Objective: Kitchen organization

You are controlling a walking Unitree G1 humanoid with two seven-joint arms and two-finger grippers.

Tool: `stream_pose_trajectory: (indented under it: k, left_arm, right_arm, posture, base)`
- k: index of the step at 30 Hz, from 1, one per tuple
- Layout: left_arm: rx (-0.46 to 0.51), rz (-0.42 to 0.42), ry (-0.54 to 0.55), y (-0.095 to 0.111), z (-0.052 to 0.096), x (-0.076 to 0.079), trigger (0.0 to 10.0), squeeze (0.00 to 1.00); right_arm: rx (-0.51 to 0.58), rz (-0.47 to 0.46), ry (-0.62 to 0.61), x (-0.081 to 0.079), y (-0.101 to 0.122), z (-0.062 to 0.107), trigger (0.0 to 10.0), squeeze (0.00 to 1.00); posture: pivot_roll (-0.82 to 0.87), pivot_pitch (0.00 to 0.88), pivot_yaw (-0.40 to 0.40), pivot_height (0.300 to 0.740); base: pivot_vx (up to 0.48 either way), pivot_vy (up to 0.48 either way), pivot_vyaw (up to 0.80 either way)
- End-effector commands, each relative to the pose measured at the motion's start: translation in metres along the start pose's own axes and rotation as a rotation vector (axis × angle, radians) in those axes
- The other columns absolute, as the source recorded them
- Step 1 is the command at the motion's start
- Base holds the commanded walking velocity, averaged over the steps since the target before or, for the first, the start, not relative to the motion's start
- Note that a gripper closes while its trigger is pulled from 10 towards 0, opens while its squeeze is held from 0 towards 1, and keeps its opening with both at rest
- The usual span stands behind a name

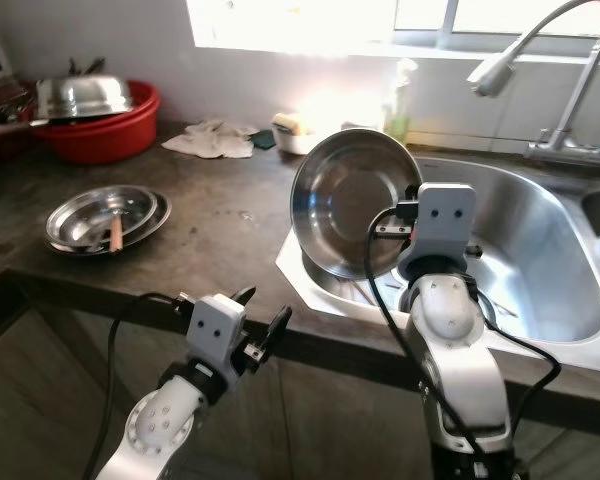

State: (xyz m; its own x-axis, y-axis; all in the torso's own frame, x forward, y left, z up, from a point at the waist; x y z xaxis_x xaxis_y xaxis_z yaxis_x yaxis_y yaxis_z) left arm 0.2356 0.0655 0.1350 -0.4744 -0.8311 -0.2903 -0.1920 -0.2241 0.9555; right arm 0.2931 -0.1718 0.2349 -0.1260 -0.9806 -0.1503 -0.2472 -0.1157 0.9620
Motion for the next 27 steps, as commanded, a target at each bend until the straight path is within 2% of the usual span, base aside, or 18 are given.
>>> stream_pose_trajectory:
  k: [1,6,14,15,16,17,18,22,24,27]
  left_arm:
    - [-0.018,-0.007,0.024,-0.004,0.002,-0.006,10.0,0.00]
    - [-0.018,0.011,0.031,-0.003,0.001,-0.007,10.0,0.00]
    - [-0.022,0.018,0.063,-0.004,0.002,-0.012,10.0,0.00]
    - [-0.023,0.016,0.062,-0.004,0.002,-0.011,10.0,0.00]
    - [-0.025,0.017,0.060,-0.004,0.002,-0.010,10.0,0.00]
    - [-0.025,0.017,0.060,-0.004,0.002,-0.010,10.0,0.00]
    - [-0.022,0.021,0.057,-0.003,0.002,-0.009,10.0,0.00]
    - [-0.025,0.025,0.053,-0.003,0.003,-0.008,10.0,0.00]
    - [-0.030,0.028,0.045,-0.003,0.004,-0.006,10.0,0.00]
    - [-0.031,0.030,0.044,-0.003,0.005,-0.005,10.0,0.00]
  right_arm:
    - [0.004,-0.014,0.036,-0.008,0.004,-0.002,10.0,0.00]
    - [0.001,-0.017,0.041,-0.009,0.005,-0.003,10.0,0.00]
    - [-0.014,0.011,0.073,-0.007,0.008,-0.013,10.0,0.00]
    - [-0.036,0.013,0.081,-0.006,0.007,-0.016,10.0,0.00]
    - [-0.103,0.043,0.092,-0.003,0.001,-0.023,10.0,0.00]
    - [-0.103,0.043,0.092,-0.003,0.001,-0.023,10.0,0.00]
    - [-0.181,0.048,0.080,0.001,-0.005,-0.029,10.0,0.00]
    - [-0.240,0.056,0.083,0.004,-0.010,-0.035,10.0,0.00]
    - [-0.330,0.056,0.084,0.011,-0.018,-0.047,10.0,0.00]
    - [-0.365,0.059,0.094,0.012,-0.021,-0.054,10.0,0.00]
  posture:
    - [0.08,0.015,-0.025,0.740]
    - [0.09,0.021,-0.028,0.740]
    - [0.09,0.027,-0.029,0.740]
    - [0.09,0.030,-0.029,0.740]
    - [0.09,0.030,-0.030,0.740]
    - [0.09,0.030,-0.030,0.740]
    - [0.08,0.036,-0.029,0.740]
    - [0.09,0.046,-0.031,0.740]
    - [0.09,0.055,-0.035,0.740]
    - [0.09,0.062,-0.038,0.740]
  base:
    - [0.435,0.000,0.00]
    - [0.393,0.000,0.00]
    - [0.000,0.000,0.00]
    - [0.000,0.000,0.00]
    - [0.000,0.000,0.00]
    - [0.000,0.000,0.00]
    - [0.000,0.000,0.00]
    - [0.000,0.000,0.00]
    - [0.000,0.000,0.00]
    - [0.000,0.000,0.00]
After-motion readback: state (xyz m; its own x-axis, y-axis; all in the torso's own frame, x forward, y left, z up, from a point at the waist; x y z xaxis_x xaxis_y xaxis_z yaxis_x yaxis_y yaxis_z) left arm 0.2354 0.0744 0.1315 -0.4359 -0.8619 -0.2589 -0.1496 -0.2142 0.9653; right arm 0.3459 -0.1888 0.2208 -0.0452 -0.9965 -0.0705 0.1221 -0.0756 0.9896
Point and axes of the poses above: a point about 5 cm out from each wrist's last joint towards the gripper, its own z axis pointing back from the gripper into the wrist, its own y axis along the axis of the wrist's last joint, x = y × z, the point moved 1 cm from there along -z, pointing out of the wrist towards the gripper, and after that the axes turned 10 degrees about -z, right-handed, at the moved point
